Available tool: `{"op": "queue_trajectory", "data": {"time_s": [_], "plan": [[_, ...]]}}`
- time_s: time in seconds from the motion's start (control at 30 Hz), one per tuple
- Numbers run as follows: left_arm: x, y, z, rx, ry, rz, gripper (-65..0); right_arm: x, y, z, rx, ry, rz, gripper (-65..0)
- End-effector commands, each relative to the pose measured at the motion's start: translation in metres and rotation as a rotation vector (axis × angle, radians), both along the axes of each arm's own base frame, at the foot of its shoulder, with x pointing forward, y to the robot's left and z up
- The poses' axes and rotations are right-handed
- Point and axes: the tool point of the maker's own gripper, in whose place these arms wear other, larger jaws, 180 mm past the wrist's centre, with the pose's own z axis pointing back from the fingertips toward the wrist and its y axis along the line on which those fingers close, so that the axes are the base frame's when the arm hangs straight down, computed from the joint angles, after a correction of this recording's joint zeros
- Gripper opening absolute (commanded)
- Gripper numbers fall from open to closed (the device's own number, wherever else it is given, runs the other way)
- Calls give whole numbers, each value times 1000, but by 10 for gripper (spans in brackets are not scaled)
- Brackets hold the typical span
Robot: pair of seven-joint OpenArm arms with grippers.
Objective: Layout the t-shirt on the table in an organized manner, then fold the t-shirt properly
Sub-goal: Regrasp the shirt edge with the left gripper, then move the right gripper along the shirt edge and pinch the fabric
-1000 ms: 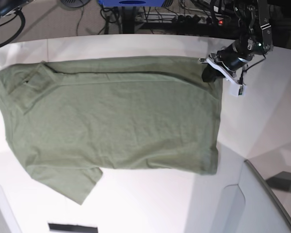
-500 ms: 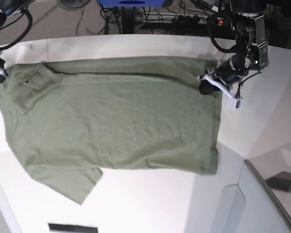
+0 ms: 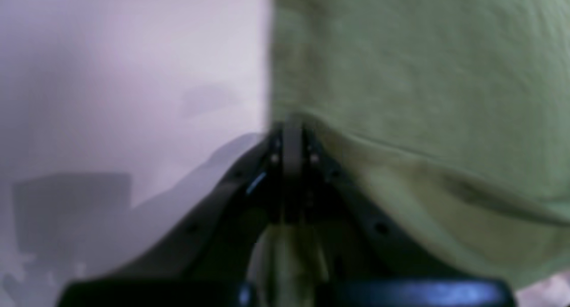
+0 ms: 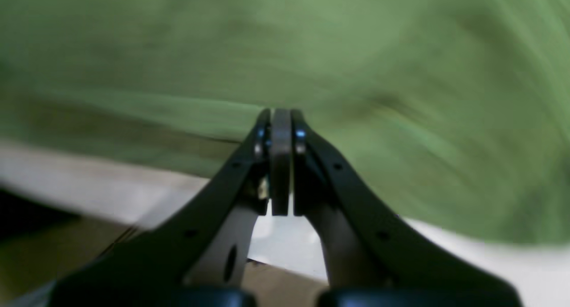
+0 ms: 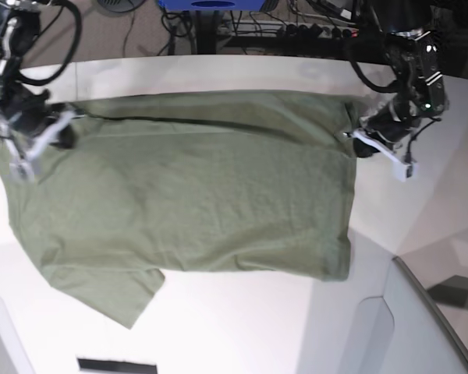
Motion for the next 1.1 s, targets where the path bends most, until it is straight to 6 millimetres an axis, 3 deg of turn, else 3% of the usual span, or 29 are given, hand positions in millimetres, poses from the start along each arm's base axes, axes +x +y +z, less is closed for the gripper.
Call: {"op": "queue_trajectory", "data": {"time_s": [0.0,0.2,0.37,0.5,0.73,0.9,1.07], "plan": [[10,8,20,20,-70,1,-650,7,4,10,-19,-37,37,-650],[-15,23,44,110,-98,-6,-650,4,82,1,47,-9,269,-650],[-25,19,43,115,-84,-20,-650,-3,113,-29,94,90,355,-650],[-27,15,40,101,-80,-16,-650,-9,117,-43,112,141,355,-650],[-21,-13,34,75,-73,-86,-650,-24,117,-52,126,179,347,-650],[-20,-16,34,69,-76,-87,-650,-33,115,-65,135,231,336,-650],[-20,-15,34,71,-76,-86,-650,-33,115,-67,135,235,335,-650]]}}
